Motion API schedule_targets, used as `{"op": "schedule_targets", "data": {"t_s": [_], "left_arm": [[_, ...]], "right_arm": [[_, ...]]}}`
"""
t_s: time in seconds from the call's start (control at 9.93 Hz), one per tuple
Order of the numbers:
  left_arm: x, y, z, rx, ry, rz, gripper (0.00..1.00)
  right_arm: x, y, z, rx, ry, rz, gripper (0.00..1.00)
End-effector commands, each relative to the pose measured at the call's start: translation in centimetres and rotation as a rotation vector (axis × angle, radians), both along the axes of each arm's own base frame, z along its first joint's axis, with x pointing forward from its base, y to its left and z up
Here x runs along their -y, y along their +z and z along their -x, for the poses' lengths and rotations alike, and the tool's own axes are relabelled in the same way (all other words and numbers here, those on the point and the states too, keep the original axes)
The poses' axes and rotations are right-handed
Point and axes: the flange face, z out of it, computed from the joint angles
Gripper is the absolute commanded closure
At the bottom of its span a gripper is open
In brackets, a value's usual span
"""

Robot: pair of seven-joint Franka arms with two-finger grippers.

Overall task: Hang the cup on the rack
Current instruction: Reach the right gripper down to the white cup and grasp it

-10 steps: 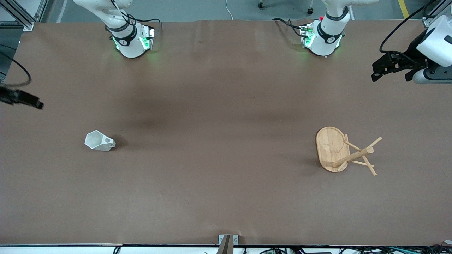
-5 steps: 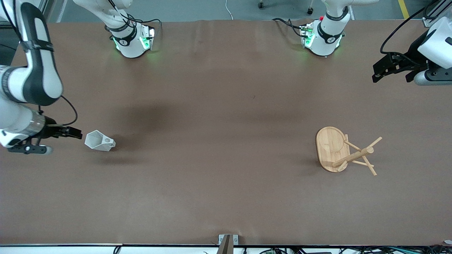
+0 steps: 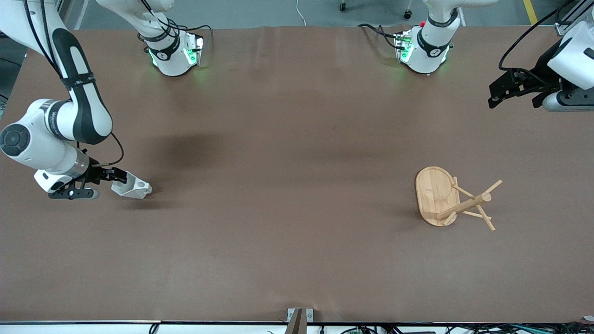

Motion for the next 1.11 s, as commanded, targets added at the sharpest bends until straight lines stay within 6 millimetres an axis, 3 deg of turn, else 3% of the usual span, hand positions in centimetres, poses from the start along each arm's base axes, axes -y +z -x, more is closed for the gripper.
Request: {"op": "schedule_targets", "data": {"t_s": [0.0, 0.3, 0.6, 0.81, 1.01], "left_arm": [[2.2, -1.7, -0.4, -0.040, -0.033, -0.017, 0.00], [1.7, -1.6, -0.3, -0.049, -0.004, -0.002, 0.00], [1.7, -1.9, -0.5, -0.052, 0.028, -0.014, 0.00], [2.0, -2.3, -0.6, -0.056, 0.006, -0.032, 0.00], [2.0, -2.0, -0.5, -0.048, -0.003, -0.034, 0.00]], "right_arm": [[0.2, -1.6, 0.7, 0.006, 0.016, 0.001, 0.28], [0.2, -2.7, 1.1, 0.010, 0.017, 0.001, 0.69], [0.5, -3.3, 0.8, 0.022, 0.008, 0.004, 0.97], [0.0, -2.7, 0.7, -0.008, 0.007, -0.001, 1.00], [-0.8, 2.8, -2.0, -0.118, -0.048, -0.118, 1.00]]}}
